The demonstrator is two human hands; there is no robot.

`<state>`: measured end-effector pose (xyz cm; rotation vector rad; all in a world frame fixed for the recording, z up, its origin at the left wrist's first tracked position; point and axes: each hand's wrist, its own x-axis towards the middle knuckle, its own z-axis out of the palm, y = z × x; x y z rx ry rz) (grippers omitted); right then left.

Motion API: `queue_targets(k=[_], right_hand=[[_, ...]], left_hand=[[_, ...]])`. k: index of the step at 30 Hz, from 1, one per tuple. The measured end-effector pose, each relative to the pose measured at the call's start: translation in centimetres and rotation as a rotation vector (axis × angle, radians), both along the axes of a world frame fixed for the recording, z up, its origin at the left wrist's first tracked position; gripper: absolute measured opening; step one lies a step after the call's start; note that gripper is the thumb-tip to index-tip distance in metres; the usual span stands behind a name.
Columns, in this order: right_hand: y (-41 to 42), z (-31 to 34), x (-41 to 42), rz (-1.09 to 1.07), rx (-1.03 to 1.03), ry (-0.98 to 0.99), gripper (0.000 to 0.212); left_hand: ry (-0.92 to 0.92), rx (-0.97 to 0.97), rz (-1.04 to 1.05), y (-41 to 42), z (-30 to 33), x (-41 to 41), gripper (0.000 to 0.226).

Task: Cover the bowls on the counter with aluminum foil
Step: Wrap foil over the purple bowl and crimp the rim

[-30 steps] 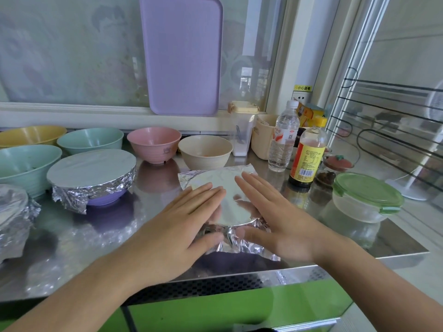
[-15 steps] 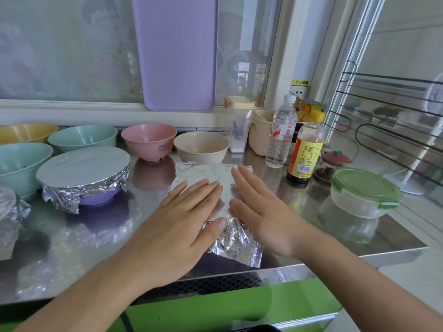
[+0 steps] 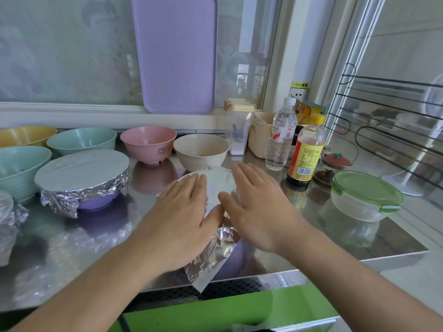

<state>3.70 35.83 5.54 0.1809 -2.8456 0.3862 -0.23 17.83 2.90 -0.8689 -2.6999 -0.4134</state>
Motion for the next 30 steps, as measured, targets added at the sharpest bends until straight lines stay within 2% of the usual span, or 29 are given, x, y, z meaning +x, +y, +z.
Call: queue_targets(k=[1,3,6,12,17,22,26,30], right_hand=[[0.2,0.2,-1.1,0.052,-0.011,-0.053,0.063],[0.7,-0.1,-3.0,0.124,0.005,-0.132,0.058],[1.0,-1.0,-4.1,0.071,-0.080,-0.219,0.056],[0.7,-1.9,-3.3,-0.010,-0.067,-0.118,0.051],[1.8,-1.6,-1.5,0.052,-0.099,-0.190,0.052],[3.8,-0.6,0.2,0.137,-0.101,-0.300,0.087],[4.2,-1.1,0.3,0.205,-0.097,-0.275,0.091],[4.7,-2.2,0.1,0.270,-0.048,-0.150,0.090]], left_hand=[[0.005,-0.004,0.000,-0.1,0.0,0.0,0.064],[-0.016,-0.037,0.004,-0.4,0.0,0.0,0.077],[-0.013,-0.094,0.007,-0.6,0.0,0.7,0.092],[0.066,-0.133,-0.038,-0.4,-0.8,2.3,0.088],[-0.018,-0.101,-0.078,-2.0,-0.7,1.2,0.099],[0.020,-0.115,-0.153,-2.5,-0.9,0.7,0.092],[0.071,-0.111,-0.179,-2.2,-1.4,0.9,0.084],[0.075,-0.110,-0.177,-2.3,-1.7,0.8,0.085]])
